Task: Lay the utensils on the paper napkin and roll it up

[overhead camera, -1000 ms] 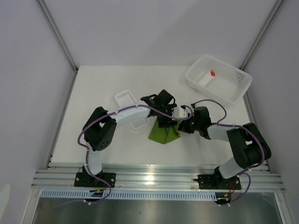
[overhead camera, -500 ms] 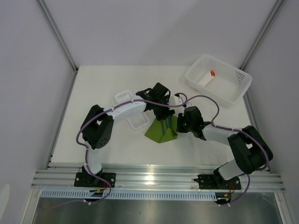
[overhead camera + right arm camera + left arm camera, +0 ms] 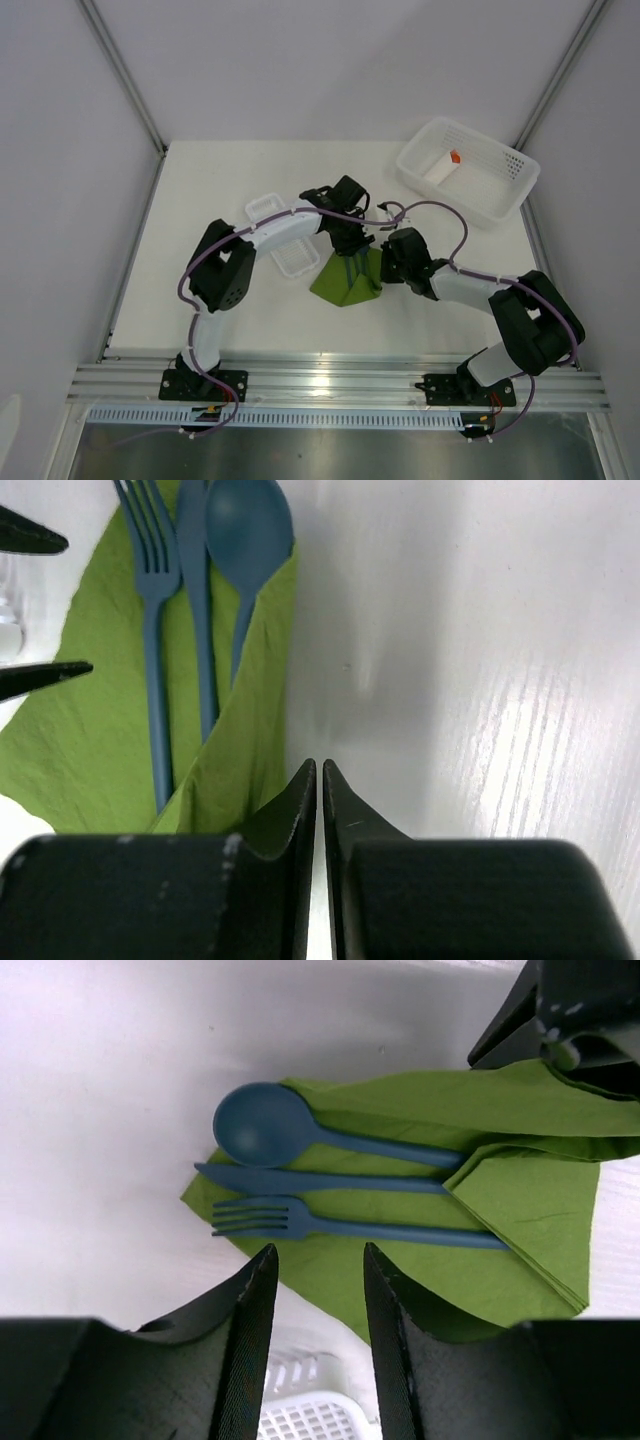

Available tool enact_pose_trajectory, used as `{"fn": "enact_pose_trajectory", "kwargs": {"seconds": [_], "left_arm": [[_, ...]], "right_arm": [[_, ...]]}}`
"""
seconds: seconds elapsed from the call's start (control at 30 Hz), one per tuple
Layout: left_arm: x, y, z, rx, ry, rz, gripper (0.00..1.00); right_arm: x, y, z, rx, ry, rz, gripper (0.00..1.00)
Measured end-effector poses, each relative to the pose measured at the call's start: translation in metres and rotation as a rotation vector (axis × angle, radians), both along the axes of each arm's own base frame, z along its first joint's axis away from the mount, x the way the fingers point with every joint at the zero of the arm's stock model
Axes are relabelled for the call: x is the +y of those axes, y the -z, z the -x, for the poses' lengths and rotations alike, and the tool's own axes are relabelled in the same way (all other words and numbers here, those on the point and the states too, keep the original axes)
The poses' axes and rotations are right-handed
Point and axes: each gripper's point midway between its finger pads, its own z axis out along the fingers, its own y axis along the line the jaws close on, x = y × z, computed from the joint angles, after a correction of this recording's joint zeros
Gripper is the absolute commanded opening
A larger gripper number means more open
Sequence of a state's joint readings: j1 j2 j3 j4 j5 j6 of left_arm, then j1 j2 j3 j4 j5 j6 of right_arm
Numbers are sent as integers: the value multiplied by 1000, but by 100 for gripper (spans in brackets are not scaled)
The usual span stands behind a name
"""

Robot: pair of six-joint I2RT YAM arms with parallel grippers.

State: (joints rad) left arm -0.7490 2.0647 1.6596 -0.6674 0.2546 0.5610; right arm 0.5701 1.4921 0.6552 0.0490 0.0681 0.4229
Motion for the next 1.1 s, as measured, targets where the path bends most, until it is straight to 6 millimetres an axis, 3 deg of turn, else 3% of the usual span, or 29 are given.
{"fn": "enact_pose_trajectory", "kwargs": {"seconds": [0.2,0.37,0.77,1.1], "left_arm": [[-3,10,-3,-11,64,-10,38],[0,15,-2,7,59,-6,43],[13,1,-4,34,-34,24,37],[35,20,6,48,-68,-91,35]], "right_arm": [[-4,10,8,46,14,-21,7],[-4,9,5,53,34,-98,7],[1,4,-1,34,33,-189,6],[3,6,5,53,16,-206,6]]}}
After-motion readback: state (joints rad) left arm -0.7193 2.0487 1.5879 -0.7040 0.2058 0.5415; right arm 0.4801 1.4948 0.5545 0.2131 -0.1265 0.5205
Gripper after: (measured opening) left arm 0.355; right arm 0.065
